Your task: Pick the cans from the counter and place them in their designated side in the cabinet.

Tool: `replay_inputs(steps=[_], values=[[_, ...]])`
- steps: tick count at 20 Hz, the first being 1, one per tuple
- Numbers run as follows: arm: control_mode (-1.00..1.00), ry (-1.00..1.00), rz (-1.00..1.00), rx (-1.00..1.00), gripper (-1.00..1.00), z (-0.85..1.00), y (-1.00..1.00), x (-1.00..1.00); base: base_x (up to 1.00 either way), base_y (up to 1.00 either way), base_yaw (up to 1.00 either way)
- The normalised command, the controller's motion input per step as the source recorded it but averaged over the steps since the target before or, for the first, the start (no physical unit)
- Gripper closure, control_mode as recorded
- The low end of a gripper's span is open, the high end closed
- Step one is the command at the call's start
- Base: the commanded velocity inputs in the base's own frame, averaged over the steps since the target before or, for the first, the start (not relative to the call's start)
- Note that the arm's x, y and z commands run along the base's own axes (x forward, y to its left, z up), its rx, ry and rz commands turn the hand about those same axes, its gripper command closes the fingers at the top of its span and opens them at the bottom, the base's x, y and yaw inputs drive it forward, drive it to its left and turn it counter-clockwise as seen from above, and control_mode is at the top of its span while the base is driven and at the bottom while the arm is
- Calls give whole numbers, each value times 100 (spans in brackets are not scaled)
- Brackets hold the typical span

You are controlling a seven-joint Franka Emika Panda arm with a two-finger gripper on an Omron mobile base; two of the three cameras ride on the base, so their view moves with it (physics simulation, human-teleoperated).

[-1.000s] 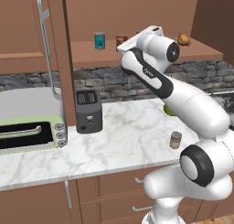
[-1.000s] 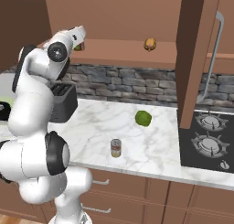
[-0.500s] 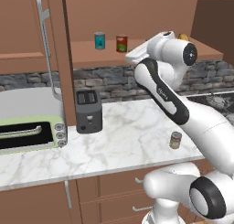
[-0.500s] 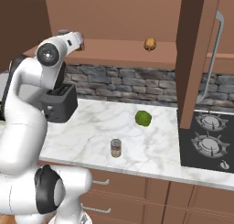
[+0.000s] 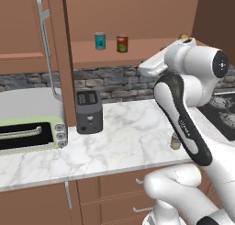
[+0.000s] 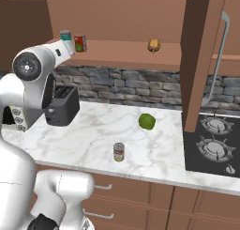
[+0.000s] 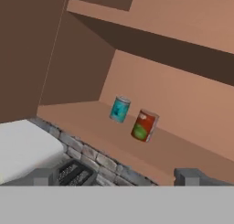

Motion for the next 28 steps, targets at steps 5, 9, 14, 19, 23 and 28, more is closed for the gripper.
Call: replay_inputs(steps=[5,9,14,19,23,28], values=[[-100,0,0,0,-100,0,-23,-99,0,0,0],[-100,4,0,-2,-100,0,-27,-94,0,0,0],[-100,12,-2,-4,-100,0,-29,-84,0,0,0],[-100,16,-3,-3,-100,0,-30,-73,0,0,0],[-100,16,-6,0,-100,0,-20,-53,0,0,0],[-100,2,-5,3,-100,0,5,-16,0,0,0]])
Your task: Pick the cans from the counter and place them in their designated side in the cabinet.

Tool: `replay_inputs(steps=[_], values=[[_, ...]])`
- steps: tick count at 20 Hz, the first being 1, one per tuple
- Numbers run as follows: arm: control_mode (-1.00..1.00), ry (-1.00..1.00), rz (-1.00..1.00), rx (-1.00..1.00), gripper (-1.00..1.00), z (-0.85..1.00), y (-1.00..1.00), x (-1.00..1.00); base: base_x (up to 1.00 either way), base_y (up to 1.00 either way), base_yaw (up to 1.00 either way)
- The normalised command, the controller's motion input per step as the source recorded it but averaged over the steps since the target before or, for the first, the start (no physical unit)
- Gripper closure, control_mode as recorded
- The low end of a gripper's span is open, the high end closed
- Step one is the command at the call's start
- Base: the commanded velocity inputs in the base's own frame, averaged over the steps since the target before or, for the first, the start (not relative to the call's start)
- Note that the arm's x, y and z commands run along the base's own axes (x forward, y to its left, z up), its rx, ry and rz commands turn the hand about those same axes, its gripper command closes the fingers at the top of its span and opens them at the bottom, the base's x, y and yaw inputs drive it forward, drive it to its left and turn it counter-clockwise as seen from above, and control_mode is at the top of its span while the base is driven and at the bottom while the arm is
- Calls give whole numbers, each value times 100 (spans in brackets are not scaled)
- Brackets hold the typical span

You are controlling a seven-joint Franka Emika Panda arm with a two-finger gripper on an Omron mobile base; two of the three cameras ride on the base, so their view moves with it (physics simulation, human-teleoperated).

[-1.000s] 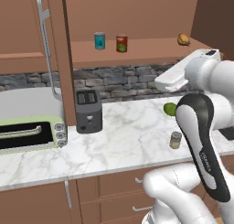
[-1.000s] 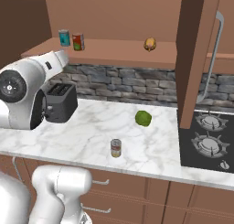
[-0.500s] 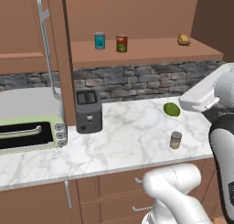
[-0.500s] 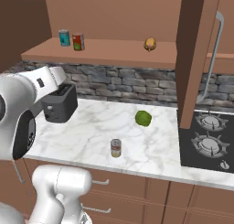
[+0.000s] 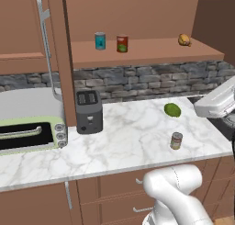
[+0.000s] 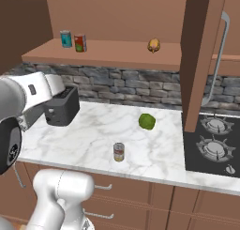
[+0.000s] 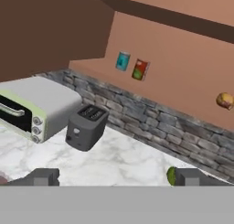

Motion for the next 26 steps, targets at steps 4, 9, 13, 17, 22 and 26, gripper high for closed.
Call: replay_inputs(steps=[4,9,13,17,22,26], values=[[-100,4,-12,0,-100,-13,0,-6,0,0,0],[-100,12,-24,0,-100,-27,-19,-4,0,0,0],[-100,11,-21,0,-100,-27,-27,0,0,0,0],[-100,14,-13,4,-100,-22,-30,0,0,0,0],[-100,10,-4,8,-100,-17,-31,0,0,0,0],[-100,7,0,11,-100,-16,-29,0,0,0,0]])
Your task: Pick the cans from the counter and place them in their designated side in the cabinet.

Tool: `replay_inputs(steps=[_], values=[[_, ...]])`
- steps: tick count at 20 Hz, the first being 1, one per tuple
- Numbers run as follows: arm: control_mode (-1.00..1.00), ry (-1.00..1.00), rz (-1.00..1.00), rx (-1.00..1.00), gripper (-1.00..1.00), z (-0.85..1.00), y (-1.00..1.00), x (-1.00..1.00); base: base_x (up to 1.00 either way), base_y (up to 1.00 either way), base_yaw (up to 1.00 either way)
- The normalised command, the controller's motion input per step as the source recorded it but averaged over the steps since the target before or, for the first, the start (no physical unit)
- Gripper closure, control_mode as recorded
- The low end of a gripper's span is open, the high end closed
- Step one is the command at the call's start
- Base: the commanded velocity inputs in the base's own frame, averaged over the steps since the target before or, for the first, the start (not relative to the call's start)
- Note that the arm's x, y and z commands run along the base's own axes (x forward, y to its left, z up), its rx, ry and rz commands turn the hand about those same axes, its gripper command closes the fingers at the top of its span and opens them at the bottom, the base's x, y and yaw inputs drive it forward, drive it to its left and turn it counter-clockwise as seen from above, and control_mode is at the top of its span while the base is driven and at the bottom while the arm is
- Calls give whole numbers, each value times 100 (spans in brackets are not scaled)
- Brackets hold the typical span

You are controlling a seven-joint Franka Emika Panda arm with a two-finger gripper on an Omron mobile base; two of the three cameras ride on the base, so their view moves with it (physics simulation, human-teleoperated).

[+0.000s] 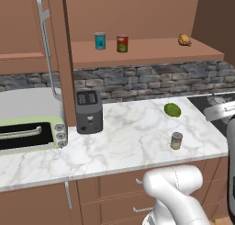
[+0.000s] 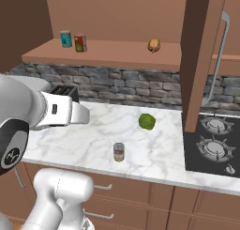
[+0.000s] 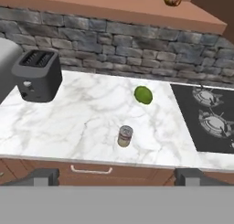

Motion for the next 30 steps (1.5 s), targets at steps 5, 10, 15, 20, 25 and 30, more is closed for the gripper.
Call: replay_inputs(steps=[5,10,15,20,25,30], values=[[-100,2,-2,3,-100,-23,-15,0,0,0,0],[-100,3,-8,0,-100,-24,-10,0,0,0,0],[-100,6,-10,0,-100,-15,-7,3,0,0,0],[-100,6,-3,1,-100,-12,-1,11,0,0,0],[-100,5,0,0,-100,-6,0,21,0,0,0],[-100,5,0,0,-100,-1,0,18,0,0,0]])
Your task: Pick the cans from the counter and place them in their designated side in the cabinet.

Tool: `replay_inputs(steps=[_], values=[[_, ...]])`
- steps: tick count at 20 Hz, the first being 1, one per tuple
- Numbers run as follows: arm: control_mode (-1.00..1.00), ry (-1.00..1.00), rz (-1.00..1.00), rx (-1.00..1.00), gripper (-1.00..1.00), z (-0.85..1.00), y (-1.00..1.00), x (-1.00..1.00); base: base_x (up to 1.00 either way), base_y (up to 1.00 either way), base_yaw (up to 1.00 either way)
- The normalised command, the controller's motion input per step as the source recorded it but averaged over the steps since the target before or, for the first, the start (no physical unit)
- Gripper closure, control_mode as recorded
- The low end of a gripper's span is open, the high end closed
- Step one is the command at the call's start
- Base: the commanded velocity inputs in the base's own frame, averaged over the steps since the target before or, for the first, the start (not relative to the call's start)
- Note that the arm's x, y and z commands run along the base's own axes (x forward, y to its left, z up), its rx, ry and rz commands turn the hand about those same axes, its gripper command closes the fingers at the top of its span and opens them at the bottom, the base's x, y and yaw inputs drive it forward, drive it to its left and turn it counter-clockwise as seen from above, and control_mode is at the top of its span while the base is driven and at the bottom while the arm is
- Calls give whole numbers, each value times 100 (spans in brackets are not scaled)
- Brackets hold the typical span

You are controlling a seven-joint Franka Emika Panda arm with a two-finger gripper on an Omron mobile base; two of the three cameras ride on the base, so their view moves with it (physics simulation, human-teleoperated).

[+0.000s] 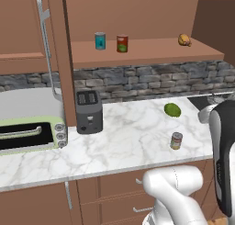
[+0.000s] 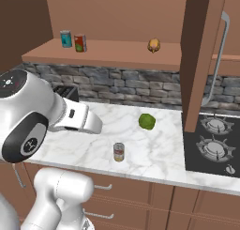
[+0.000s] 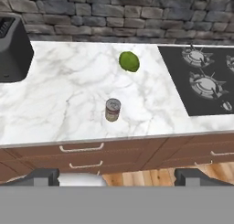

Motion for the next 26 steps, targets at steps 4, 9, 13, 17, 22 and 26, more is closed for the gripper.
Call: replay_inputs(steps=[4,9,13,17,22,26], values=[[-100,2,0,0,-100,-6,0,17,0,0,0],[-100,0,0,1,-100,-11,0,20,0,0,0],[-100,0,0,1,-100,-11,0,19,0,0,0],[-100,0,0,0,-100,-12,0,17,0,0,0],[-100,0,0,0,-100,-19,0,14,0,0,0],[-100,0,0,0,-100,-25,0,14,0,0,0]])
